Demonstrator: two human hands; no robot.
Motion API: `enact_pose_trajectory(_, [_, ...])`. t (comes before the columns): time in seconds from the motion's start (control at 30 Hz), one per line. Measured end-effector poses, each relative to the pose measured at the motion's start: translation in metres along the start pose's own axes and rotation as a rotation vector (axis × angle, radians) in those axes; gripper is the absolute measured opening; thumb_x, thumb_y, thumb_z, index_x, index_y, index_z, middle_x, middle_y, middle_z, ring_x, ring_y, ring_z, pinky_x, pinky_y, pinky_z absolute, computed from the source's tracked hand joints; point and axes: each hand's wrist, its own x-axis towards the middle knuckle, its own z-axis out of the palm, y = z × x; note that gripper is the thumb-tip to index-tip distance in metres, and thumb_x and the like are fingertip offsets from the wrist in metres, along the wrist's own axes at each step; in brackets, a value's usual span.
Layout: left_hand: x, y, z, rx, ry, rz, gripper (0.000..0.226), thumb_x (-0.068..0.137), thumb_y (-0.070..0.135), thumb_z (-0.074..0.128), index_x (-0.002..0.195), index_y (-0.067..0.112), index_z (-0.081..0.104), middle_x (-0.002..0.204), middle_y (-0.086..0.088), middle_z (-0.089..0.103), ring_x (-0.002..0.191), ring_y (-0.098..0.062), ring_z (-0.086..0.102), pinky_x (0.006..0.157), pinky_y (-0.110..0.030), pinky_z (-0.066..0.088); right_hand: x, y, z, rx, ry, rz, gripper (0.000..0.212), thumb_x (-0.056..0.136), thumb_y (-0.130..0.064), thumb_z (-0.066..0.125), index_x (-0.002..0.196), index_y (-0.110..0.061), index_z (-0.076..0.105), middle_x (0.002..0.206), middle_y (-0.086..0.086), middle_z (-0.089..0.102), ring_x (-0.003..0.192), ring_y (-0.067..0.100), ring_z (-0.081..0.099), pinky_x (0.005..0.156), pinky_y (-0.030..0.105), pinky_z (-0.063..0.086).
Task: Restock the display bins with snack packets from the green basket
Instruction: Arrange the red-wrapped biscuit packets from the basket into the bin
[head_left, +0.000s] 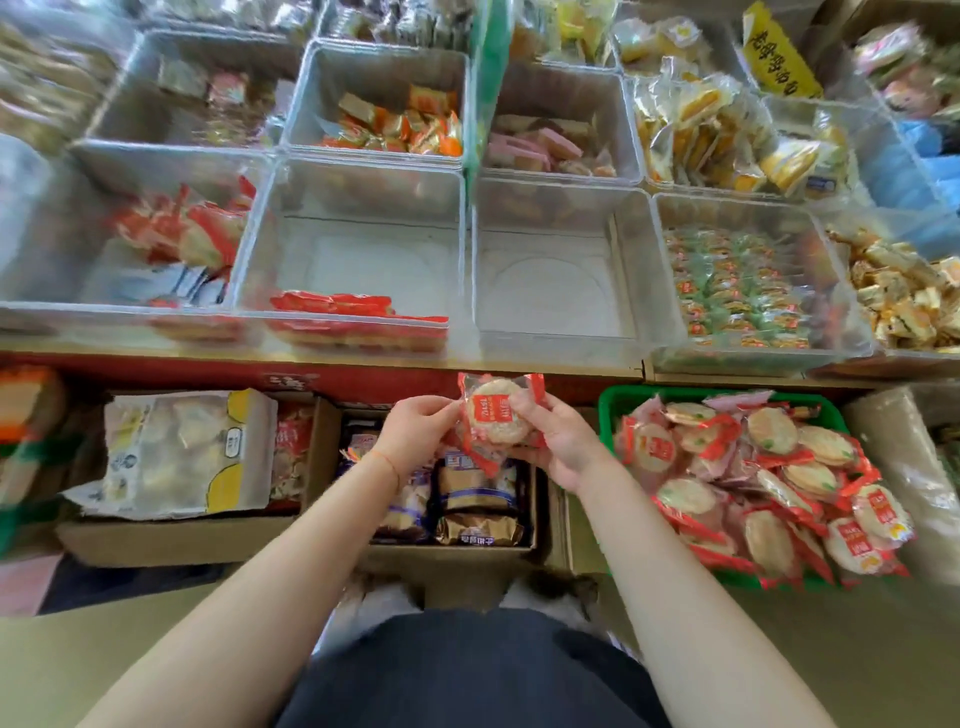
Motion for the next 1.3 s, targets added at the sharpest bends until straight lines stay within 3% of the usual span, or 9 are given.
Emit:
enact_pose_trajectory(0.07, [0.003, -0.012, -0.046, -0.014, -0.001, 0.03, 0.021, 0.098, 0.018, 0.058, 0.113, 0.014, 0.072, 0.093, 0.0, 0.074, 0.074, -0.012, 0.069, 0.066, -0.026, 0.06, 0.007, 0.007, 0.045, 0.003, 0.057, -0.02, 0.041, 0.088, -0.03, 0.071, 0.124, -0.012, 0.062, 0.115, 0.014, 0.071, 0.109, 0.032, 0.067, 0.094, 0.049, 0.054])
enact_pose_trajectory(0.23, [0.012, -0.033, -0.134, -0.144, -0.108, -0.007, 0.035, 0.094, 0.006, 0.064, 0.127, 0.014, 0.063, 0.089, -0.007, 0.074, 0.065, -0.011, 0.067, 0.056, -0.02, 0.055, 0.02, 0.004, 0.126, 0.005, 0.144, -0.084, 0.035, 0.091, -0.024, 0.07, 0.123, -0.011, 0.063, 0.114, 0.014, 0.072, 0.108, 0.031, 0.067, 0.098, 0.054, 0.051])
enact_pose_trajectory(0.5, [0.046, -0.022, -0.198, 0.084, -0.507, -0.059, 0.02, 0.091, 0.031, 0.066, 0.103, 0.016, 0.072, 0.082, 0.003, 0.071, 0.074, -0.013, 0.061, 0.056, -0.021, 0.044, 0.032, -0.031, 0.176, -0.125, 0.021, -0.074, 0.031, 0.092, -0.018, 0.067, 0.122, -0.012, 0.062, 0.116, 0.01, 0.071, 0.112, 0.026, 0.065, 0.098, 0.04, 0.051])
enact_pose_trajectory(0.57, [0.057, -0.015, -0.2, 0.141, -0.395, -0.015, 0.016, 0.087, 0.028, 0.069, 0.091, 0.014, 0.074, 0.075, 0.001, 0.068, 0.069, -0.011, 0.058, 0.056, -0.021, 0.042, 0.04, -0.041, 0.177, -0.043, 0.152, -0.139, 0.023, 0.093, -0.016, 0.066, 0.116, -0.015, 0.064, 0.111, 0.006, 0.072, 0.105, 0.021, 0.067, 0.086, 0.034, 0.054])
enact_pose_trajectory(0.67, [0.075, -0.003, -0.205, 0.107, -0.011, 0.117, 0.011, 0.08, 0.02, 0.073, 0.074, 0.013, 0.067, 0.069, 0.001, 0.065, 0.057, -0.004, 0.056, 0.055, -0.015, 0.043, 0.057, -0.064, 0.165, 0.073, 0.348, -0.26, 0.027, 0.093, -0.02, 0.068, 0.119, -0.018, 0.062, 0.11, 0.004, 0.071, 0.099, 0.019, 0.069, 0.078, 0.031, 0.053])
enact_pose_trajectory(0.77, [0.093, 0.008, -0.211, 0.156, 0.252, 0.192, 0.017, 0.072, 0.032, 0.072, 0.083, 0.02, 0.066, 0.078, 0.006, 0.069, 0.072, -0.01, 0.063, 0.066, -0.026, 0.049, 0.075, -0.087, 0.16, -0.228, 0.475, -0.334, 0.029, 0.094, -0.022, 0.065, 0.122, -0.017, 0.062, 0.109, 0.001, 0.071, 0.099, 0.017, 0.068, 0.077, 0.023, 0.053])
enact_pose_trajectory(0.9, [0.122, 0.01, -0.209, 0.326, 0.352, 0.22, 0.028, 0.086, 0.038, 0.059, 0.107, 0.021, 0.064, 0.091, -0.003, 0.072, 0.086, -0.026, 0.064, 0.071, -0.033, 0.049, 0.11, -0.106, 0.161, -0.982, 0.534, -0.522, 0.029, 0.096, -0.023, 0.06, 0.124, -0.023, 0.064, 0.113, -0.001, 0.065, 0.102, 0.016, 0.057, 0.085, 0.026, 0.043])
enact_pose_trajectory(1.07, [0.156, -0.001, -0.191, 0.527, 0.39, 0.212, 0.028, 0.096, 0.033, 0.049, 0.113, 0.014, 0.059, 0.097, -0.017, 0.071, 0.091, -0.042, 0.063, 0.071, -0.04, 0.045, 0.145, -0.104, 0.163, -1.713, 0.441, -0.58, 0.03, 0.097, -0.015, 0.047, 0.118, -0.024, 0.066, 0.108, 0.004, 0.061, 0.105, 0.027, 0.05, 0.087, 0.036, 0.034])
enact_pose_trajectory(1.3, [0.167, -0.008, -0.181, 0.651, 0.428, 0.173, 0.027, 0.096, 0.038, 0.049, 0.112, 0.017, 0.057, 0.098, -0.016, 0.063, 0.087, -0.042, 0.061, 0.07, -0.037, 0.04, 0.178, -0.091, 0.163, -1.852, 0.208, -0.219, 0.038, 0.098, -0.015, 0.048, 0.131, -0.028, 0.061, 0.124, 0.004, 0.059, 0.12, 0.026, 0.048, 0.104, 0.039, 0.033])
